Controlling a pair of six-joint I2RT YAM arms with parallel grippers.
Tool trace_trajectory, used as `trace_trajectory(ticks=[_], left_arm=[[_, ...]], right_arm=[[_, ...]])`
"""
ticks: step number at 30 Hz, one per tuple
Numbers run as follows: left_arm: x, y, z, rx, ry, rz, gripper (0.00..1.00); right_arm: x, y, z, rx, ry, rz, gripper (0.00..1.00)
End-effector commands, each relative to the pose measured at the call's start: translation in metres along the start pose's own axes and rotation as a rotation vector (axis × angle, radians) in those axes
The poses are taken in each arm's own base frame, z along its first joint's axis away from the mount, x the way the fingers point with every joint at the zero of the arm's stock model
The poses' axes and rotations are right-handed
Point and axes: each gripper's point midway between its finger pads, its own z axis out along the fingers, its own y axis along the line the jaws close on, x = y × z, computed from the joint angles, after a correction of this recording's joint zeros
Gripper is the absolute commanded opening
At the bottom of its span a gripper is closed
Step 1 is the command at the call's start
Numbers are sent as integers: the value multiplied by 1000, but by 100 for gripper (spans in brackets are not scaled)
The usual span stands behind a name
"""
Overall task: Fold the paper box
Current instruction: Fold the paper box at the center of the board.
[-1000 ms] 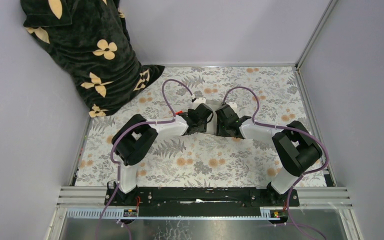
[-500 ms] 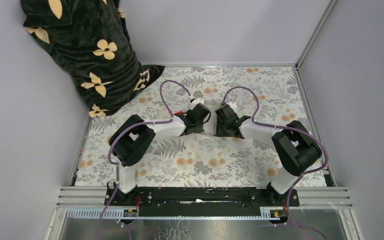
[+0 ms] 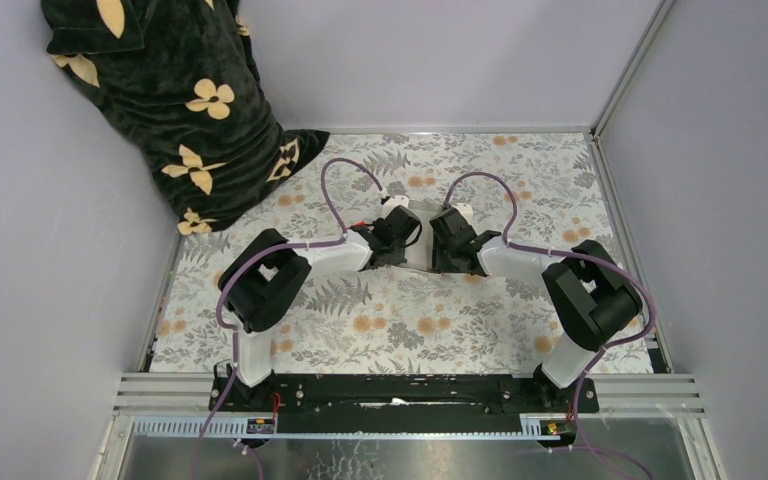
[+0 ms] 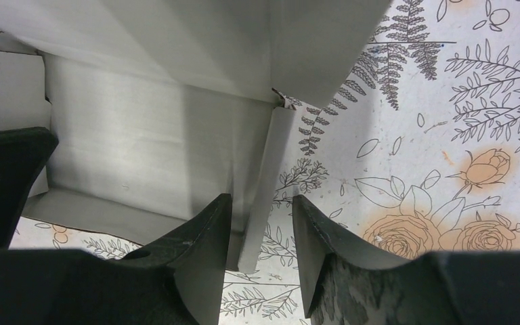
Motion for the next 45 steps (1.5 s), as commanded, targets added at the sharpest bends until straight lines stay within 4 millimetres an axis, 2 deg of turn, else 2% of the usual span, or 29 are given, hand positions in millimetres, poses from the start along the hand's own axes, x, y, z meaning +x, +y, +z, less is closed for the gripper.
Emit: trace_trajectory(ticks=[1, 17, 34, 37, 40, 45], left_arm=[[-5, 15, 4, -89, -13, 57, 0], [2, 7, 11, -267, -31, 247, 0], [18, -5, 25, -277, 17, 341, 0], [22, -6, 28, -266, 28, 342, 0], [25, -7, 30, -257, 36, 340, 0], [28, -8, 32, -254, 47, 350, 0]], right_arm=[[73, -21, 9, 59, 246, -49, 46], [74, -18, 9, 43, 252, -56, 46], [74, -16, 8, 25, 255, -58, 46], [71, -17, 4, 16, 235, -36, 47], [63, -25, -7, 15, 180, 14, 52], [54, -32, -22, 4, 104, 64, 54]])
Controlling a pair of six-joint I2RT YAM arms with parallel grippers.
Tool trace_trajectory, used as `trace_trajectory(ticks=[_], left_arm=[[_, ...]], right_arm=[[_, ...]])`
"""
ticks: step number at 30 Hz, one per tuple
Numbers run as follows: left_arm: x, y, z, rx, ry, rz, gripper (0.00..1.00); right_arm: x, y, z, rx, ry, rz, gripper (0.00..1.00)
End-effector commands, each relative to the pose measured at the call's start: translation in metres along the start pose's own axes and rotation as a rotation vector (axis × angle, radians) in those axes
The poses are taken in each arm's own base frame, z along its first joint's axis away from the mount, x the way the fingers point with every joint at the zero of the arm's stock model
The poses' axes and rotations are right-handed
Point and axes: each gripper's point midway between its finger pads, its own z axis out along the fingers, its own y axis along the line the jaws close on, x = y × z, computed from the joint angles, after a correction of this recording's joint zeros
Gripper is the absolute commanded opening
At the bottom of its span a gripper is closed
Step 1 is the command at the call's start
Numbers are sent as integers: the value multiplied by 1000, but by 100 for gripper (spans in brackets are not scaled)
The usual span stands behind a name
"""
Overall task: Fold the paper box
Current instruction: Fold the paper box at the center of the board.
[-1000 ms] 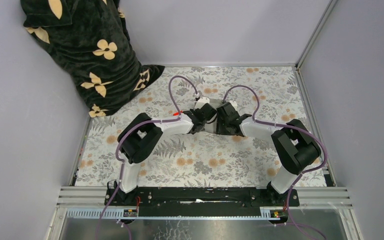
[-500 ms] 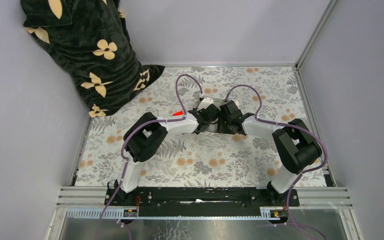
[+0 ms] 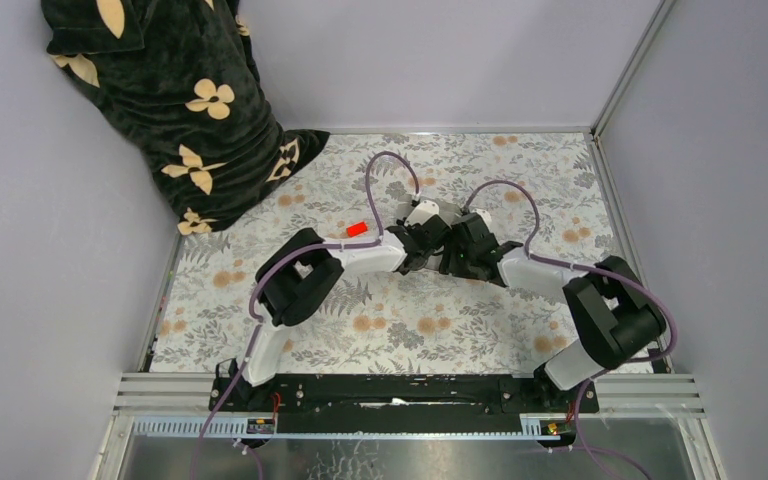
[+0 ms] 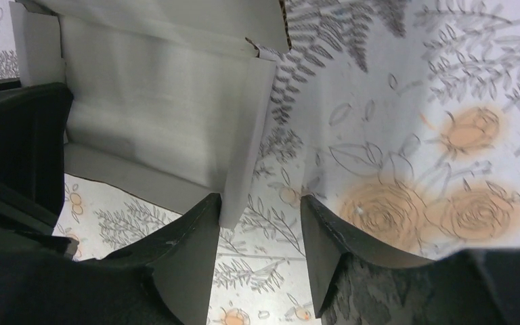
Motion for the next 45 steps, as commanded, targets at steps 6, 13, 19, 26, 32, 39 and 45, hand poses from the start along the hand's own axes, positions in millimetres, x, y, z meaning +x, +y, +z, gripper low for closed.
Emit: trace_trajectory(ticks=[6, 13, 19, 26, 32, 39, 45], left_arm=[[37, -20, 15, 24, 84, 101, 0], [42, -21, 18, 24, 98, 106, 0], [47, -25, 20, 40, 114, 109, 3], [46, -24, 19, 35, 115, 119, 7], [46, -26, 18, 51, 121, 123, 22], [35, -28, 7, 111, 97, 93, 41], [26, -27, 0, 181, 85, 32, 41]], right_arm=[[37, -25, -24, 81, 53, -5, 55], [26, -20, -39, 33, -8, 32, 70], [12, -20, -51, 20, -72, 52, 75], [-4, -22, -67, 4, -160, 94, 71], [-7, -25, -68, 14, -158, 90, 71], [-3, -24, -63, 14, -135, 82, 71], [0, -24, -59, 17, -116, 74, 71]])
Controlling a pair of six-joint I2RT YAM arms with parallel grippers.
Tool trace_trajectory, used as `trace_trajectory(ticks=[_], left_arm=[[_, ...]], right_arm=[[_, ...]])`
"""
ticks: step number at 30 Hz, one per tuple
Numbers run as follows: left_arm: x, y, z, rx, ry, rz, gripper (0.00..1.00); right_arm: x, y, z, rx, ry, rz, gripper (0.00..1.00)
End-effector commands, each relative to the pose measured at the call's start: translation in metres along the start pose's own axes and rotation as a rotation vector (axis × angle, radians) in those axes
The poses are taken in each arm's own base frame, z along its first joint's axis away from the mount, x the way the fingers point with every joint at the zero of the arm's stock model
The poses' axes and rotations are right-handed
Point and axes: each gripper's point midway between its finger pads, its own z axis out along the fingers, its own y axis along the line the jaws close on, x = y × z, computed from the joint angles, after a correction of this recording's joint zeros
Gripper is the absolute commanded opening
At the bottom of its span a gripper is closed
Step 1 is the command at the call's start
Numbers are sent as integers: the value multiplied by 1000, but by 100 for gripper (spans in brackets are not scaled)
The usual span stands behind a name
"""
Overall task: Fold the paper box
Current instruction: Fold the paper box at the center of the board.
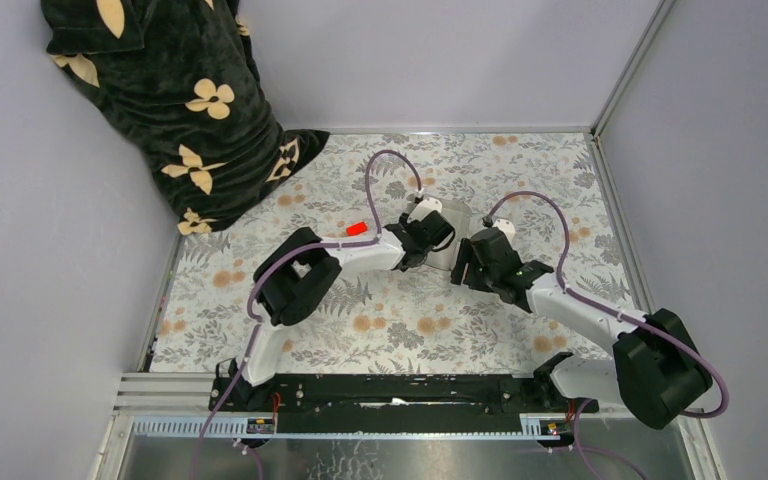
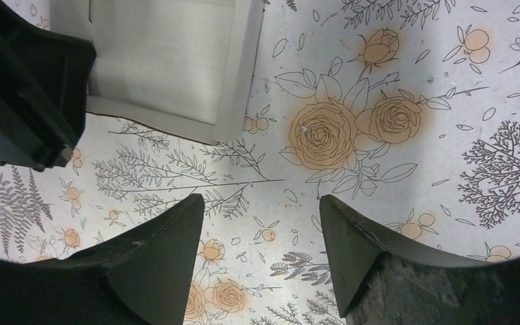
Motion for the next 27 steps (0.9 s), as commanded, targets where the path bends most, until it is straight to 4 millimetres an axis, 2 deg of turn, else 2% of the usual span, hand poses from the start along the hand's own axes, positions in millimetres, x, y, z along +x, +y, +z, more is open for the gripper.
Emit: trace_trajectory(ticks=[1, 16, 27], left_arm=[[34, -13, 2, 131, 104, -4, 42], [24, -22, -11, 277, 66, -83, 60], [7, -31, -28, 396, 30, -126, 60]], right_arm=[[-7, 2, 1, 5, -10, 0, 71], [2, 3, 7, -6, 31, 0, 72], [1, 4, 7, -5, 33, -5, 72]])
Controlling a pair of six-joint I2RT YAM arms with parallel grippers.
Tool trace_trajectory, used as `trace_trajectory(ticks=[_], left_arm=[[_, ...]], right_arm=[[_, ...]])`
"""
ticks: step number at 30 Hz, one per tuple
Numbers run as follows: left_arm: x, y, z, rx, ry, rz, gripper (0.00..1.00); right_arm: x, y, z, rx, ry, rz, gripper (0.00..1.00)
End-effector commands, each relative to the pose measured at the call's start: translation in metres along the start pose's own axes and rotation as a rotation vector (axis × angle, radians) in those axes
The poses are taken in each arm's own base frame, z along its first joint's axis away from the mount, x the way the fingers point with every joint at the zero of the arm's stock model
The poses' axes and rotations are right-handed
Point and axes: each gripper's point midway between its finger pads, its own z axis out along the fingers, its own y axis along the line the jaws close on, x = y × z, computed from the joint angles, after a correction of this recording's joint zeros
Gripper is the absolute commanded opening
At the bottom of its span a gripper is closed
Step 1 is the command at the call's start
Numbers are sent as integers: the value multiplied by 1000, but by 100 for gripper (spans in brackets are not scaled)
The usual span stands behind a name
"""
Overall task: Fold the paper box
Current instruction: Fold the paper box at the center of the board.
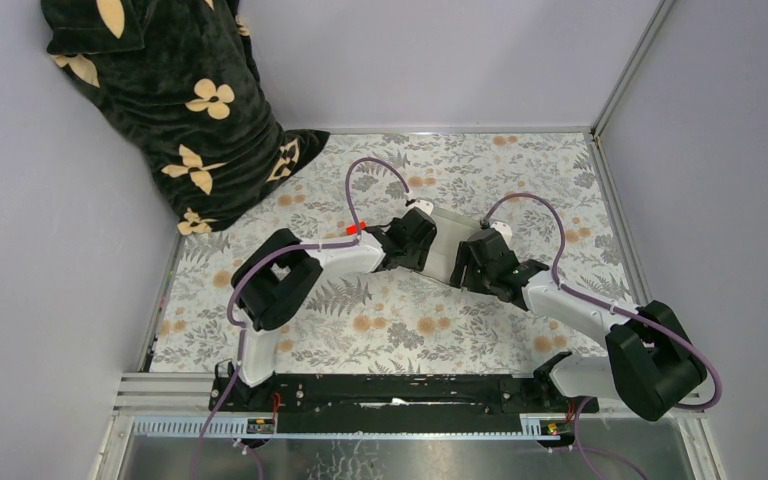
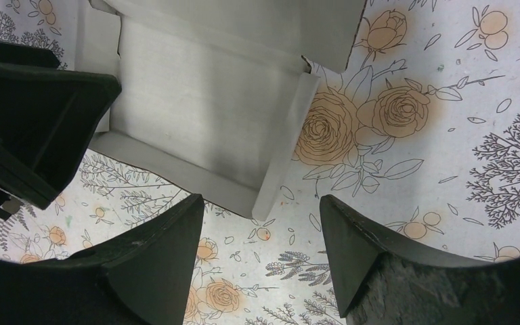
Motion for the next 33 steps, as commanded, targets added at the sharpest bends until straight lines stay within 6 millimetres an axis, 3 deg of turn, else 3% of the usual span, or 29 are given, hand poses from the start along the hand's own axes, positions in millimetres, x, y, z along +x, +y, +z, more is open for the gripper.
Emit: trace_trajectory(ticks=[1, 4, 7, 16, 23, 33], left_arm=[[-2, -13, -8, 88, 0, -11, 60], [-5, -16, -10, 111, -5, -16, 60], [-5, -18, -11, 128, -5, -22, 49], [-20, -17, -21, 129, -38, -31, 54], [-30, -12, -25, 112, -64, -46, 52], [-24, -14, -16, 116, -36, -37, 46]], right_arm=[[-10, 8, -1, -24, -14, 4, 72], [-9, 9, -1, -25, -9, 5, 72], [-8, 8, 0, -24, -4, 1, 72], [-7, 10, 2, -28, 5, -4, 72], [-7, 11, 3, -33, 10, -7, 72], [-6, 10, 3, -31, 12, -13, 72]])
